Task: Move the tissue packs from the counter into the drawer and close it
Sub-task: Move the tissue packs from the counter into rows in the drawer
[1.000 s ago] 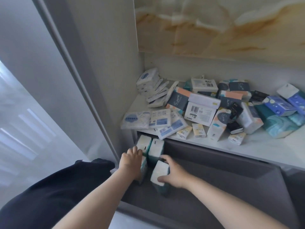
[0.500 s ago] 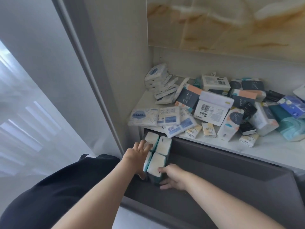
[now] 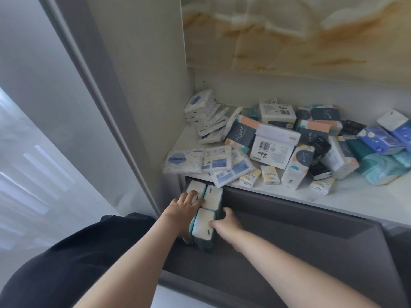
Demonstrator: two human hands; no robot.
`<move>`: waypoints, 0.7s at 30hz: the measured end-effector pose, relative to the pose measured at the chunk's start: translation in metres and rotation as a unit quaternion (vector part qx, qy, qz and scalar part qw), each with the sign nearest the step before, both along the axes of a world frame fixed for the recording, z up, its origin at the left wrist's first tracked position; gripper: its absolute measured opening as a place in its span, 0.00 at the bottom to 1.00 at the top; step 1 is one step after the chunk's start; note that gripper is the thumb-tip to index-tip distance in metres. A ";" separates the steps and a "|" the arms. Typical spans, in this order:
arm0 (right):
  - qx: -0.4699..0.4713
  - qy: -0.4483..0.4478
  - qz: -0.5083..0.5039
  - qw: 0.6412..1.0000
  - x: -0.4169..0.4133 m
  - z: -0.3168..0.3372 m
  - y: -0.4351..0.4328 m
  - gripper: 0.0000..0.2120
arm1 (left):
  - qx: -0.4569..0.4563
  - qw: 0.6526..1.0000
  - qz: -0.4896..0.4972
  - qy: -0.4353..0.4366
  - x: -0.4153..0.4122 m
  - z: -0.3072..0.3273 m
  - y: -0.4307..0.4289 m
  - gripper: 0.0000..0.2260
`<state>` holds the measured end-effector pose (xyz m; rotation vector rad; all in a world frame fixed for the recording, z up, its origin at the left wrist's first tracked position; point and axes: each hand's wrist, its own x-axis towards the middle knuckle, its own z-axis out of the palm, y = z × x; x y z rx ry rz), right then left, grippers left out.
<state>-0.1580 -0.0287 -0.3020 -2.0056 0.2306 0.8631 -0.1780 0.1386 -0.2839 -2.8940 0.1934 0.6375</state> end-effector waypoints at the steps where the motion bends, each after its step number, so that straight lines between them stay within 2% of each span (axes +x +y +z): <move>1: 0.015 0.003 -0.001 1.000 -0.001 0.001 -0.001 0.34 | -0.008 1.000 -0.003 -0.012 0.000 -0.001 -0.003 0.57; 4: 0.092 0.069 -0.016 0.993 -0.004 0.001 0.005 0.41 | -0.022 0.999 -0.005 -0.035 -0.002 -0.003 -0.010 0.51; 6: 0.104 0.079 -0.007 0.991 -0.004 0.001 0.008 0.44 | -0.016 0.999 -0.004 -0.028 -0.001 -0.001 -0.010 0.50; 10: 0.031 0.021 0.081 0.996 0.001 0.004 0.004 0.46 | 0.008 0.999 -0.003 0.049 0.004 0.017 -0.013 0.57; 12: -0.008 -0.033 0.126 0.991 0.013 0.017 -0.004 0.41 | -0.030 0.997 0.014 0.072 0.012 0.037 -0.016 0.53; 14: -0.053 -0.125 0.172 0.976 0.032 0.045 -0.015 0.30 | -0.127 0.989 0.050 0.054 0.027 0.062 -0.021 0.42; 16: -0.075 -0.240 0.173 0.952 0.056 0.081 -0.032 0.19 | -0.212 0.974 0.076 -0.001 0.047 0.088 -0.029 0.28; 18: -0.083 -0.331 0.141 0.929 0.081 0.117 -0.051 0.16 | -0.272 0.955 0.095 -0.075 0.072 0.110 -0.040 0.18; 21: -0.099 -0.429 0.116 0.890 0.124 0.157 -0.080 0.14 | -0.314 0.931 0.097 -0.156 0.115 0.137 -0.063 0.12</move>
